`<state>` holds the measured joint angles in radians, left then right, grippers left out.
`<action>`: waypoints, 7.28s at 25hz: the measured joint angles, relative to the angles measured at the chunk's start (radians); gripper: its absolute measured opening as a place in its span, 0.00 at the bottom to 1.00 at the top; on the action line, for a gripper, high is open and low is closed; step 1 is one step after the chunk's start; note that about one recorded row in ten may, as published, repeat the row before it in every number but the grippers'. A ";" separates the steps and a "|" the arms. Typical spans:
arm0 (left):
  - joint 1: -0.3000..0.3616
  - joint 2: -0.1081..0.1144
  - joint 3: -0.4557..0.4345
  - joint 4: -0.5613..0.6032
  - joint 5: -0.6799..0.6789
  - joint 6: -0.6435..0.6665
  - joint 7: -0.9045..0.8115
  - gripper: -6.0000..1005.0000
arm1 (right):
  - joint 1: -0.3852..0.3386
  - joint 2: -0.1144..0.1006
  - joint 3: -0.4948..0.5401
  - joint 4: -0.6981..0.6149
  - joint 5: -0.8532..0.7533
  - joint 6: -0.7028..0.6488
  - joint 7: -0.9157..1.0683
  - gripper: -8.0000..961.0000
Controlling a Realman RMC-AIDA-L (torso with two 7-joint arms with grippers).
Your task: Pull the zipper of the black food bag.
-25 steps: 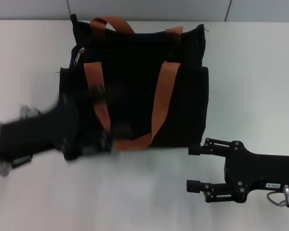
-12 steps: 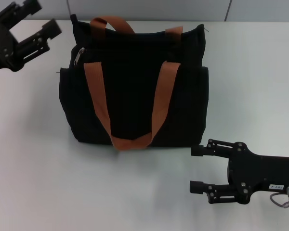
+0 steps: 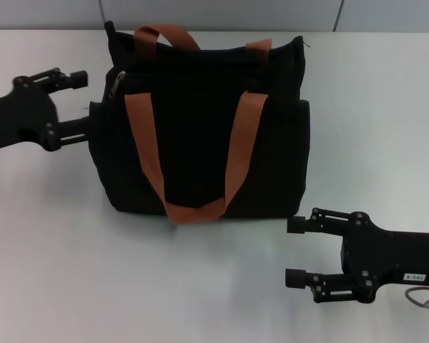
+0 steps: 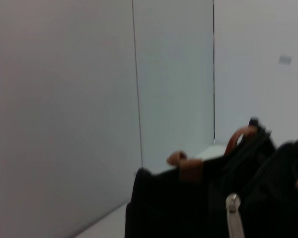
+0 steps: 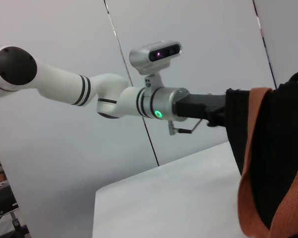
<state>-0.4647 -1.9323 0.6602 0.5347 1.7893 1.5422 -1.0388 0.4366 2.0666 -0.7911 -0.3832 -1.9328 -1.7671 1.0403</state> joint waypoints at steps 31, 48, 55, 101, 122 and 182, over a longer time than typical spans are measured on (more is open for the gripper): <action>0.032 -0.087 -0.047 0.000 -0.099 -0.030 0.288 0.23 | -0.004 0.000 0.023 0.000 0.015 -0.024 0.030 0.75; 0.053 -0.134 -0.074 -0.013 -0.207 0.017 0.378 0.03 | 0.232 0.007 0.145 -0.073 0.198 -0.177 0.689 0.73; 0.052 -0.134 -0.076 -0.041 -0.253 0.033 0.425 0.04 | 0.376 0.007 0.090 -0.071 0.186 0.005 0.850 0.72; 0.032 -0.134 -0.077 -0.042 -0.269 0.039 0.433 0.04 | 0.643 0.009 -0.262 -0.109 0.130 0.452 1.133 0.42; 0.017 -0.134 -0.071 -0.042 -0.269 0.039 0.429 0.05 | 0.657 0.010 -0.268 -0.108 0.107 0.479 1.133 0.38; 0.020 -0.131 -0.106 -0.053 -0.271 0.033 0.432 0.06 | 0.628 0.013 -0.314 -0.158 0.106 0.517 1.145 0.03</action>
<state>-0.4447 -2.0629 0.5538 0.4817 1.5184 1.5755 -0.6070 1.0645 2.0800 -1.1053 -0.5415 -1.8270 -1.2503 2.1853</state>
